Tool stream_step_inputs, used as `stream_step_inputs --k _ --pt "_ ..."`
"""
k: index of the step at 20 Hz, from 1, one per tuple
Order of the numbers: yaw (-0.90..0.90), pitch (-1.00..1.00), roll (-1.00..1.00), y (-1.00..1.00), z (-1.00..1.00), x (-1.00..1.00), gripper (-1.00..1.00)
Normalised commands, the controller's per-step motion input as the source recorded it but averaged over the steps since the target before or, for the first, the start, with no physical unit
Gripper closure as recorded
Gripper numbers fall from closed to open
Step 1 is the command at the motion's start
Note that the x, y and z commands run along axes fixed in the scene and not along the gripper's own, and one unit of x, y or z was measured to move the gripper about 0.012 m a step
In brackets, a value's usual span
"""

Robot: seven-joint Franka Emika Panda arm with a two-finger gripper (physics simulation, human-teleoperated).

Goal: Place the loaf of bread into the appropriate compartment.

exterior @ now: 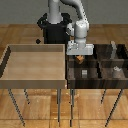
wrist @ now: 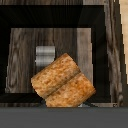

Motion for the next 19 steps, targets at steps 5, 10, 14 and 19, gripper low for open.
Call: stream_step_inputs --k 5,10,14,19 --pt "0.00 0.00 0.00 0.60 0.00 0.00 -1.00" --pt "0.00 0.00 0.00 0.00 0.00 0.00 -1.00" --pt "0.00 0.00 0.00 0.00 0.00 0.00 -1.00" --pt "0.00 0.00 0.00 0.00 0.00 0.00 -1.00"
